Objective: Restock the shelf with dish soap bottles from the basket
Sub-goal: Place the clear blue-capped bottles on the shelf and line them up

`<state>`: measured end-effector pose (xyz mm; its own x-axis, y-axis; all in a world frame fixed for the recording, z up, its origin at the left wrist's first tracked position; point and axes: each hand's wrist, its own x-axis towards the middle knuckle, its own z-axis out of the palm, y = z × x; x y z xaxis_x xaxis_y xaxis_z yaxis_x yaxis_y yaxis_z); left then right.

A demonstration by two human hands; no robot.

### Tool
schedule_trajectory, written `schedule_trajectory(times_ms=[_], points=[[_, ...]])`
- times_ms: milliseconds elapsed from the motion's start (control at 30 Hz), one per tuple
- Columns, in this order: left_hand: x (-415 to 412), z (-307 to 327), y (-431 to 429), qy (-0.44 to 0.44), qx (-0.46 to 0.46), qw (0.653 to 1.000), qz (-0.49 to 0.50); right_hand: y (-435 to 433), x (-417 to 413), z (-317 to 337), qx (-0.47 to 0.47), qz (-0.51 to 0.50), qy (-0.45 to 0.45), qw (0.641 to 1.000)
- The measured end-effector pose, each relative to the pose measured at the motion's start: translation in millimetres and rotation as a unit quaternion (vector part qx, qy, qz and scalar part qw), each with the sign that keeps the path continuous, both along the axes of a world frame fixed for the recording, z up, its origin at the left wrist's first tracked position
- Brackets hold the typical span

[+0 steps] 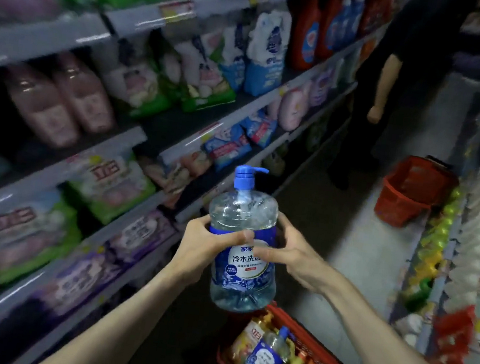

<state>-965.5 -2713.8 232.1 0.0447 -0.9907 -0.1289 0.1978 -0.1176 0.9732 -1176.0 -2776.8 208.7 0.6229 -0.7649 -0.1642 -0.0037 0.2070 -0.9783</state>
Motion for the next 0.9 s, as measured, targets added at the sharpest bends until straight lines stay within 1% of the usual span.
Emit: schedule_trajectory(times_ms=[133,200,367,433,667,900], points=[[44.7,5.9,57.2,0.021,0.000,0.995,0.100,24.1,62.1,2.5,-0.001,0.120,0.005,0.993],[67.7,9.2,88.4,0.012,-0.002,0.988,0.156,41.3,97.9,8.1,-0.009,0.164,0.009,0.986],[122.9,16.5,175.6,-0.004,-0.007,0.958,0.288,103.4,183.4,20.6,-0.041,0.211,0.009,0.977],[142.5,19.7,214.9,-0.015,-0.007,0.946,0.325,132.8,215.7,26.7,-0.056,0.238,0.006,0.970],[207.3,43.7,361.4,-0.020,-0.024,0.916,0.401,254.6,315.7,50.3,-0.084,0.298,-0.018,0.951],[273.6,78.4,497.9,-0.083,-0.031,0.906,0.414,382.1,396.0,80.2,-0.106,0.321,-0.052,0.940]])
